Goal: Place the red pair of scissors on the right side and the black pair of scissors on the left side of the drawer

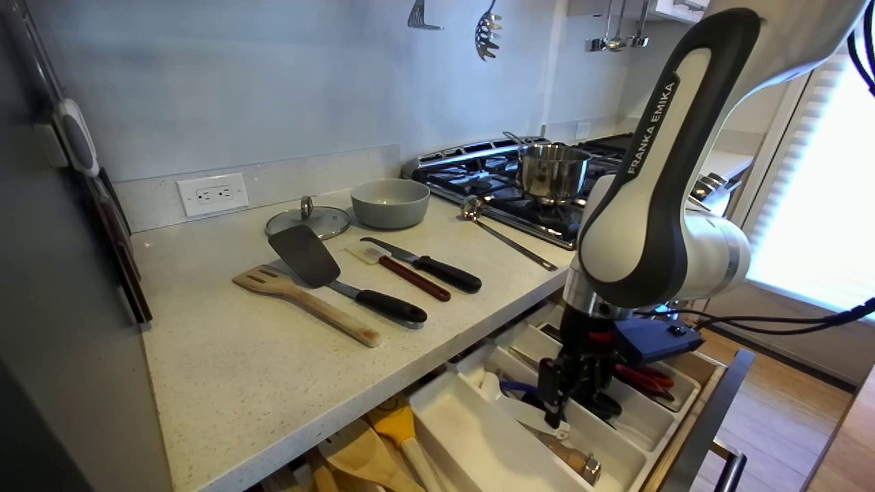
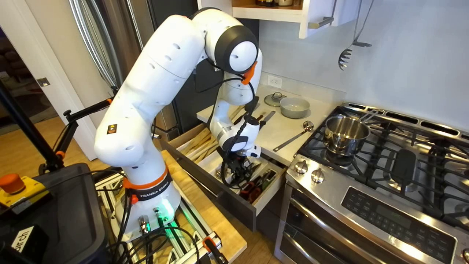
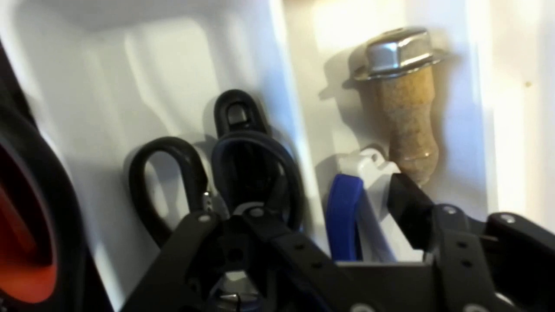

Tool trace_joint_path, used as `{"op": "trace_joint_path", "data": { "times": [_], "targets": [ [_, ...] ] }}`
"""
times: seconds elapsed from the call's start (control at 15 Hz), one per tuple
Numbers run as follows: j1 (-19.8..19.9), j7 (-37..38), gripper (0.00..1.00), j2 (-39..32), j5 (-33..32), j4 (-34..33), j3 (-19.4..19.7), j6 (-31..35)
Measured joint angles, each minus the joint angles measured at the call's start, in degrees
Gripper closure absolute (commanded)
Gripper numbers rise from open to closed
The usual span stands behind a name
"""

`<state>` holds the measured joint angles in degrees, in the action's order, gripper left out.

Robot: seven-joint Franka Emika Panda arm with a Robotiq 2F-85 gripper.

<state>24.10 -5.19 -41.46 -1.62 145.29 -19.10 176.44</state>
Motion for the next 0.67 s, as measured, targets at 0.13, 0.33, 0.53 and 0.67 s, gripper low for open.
{"op": "trace_joint_path", "data": {
  "times": [0.13, 0.33, 0.53, 0.67],
  "targets": [
    [0.6, -0.8, 0.82, 0.2, 0.0, -0.1, 0.0, 0.1],
    [1.3, -1.2, 0.62, 1.0, 0.0, 0.1, 0.1, 0.4],
    [1.4, -1.2, 0.74, 1.8, 0.0, 0.4, -0.6, 0.6],
    [1.4, -1.3, 0.9, 2.1, 0.0, 0.6, -0.8, 1.0]
  ]
}}
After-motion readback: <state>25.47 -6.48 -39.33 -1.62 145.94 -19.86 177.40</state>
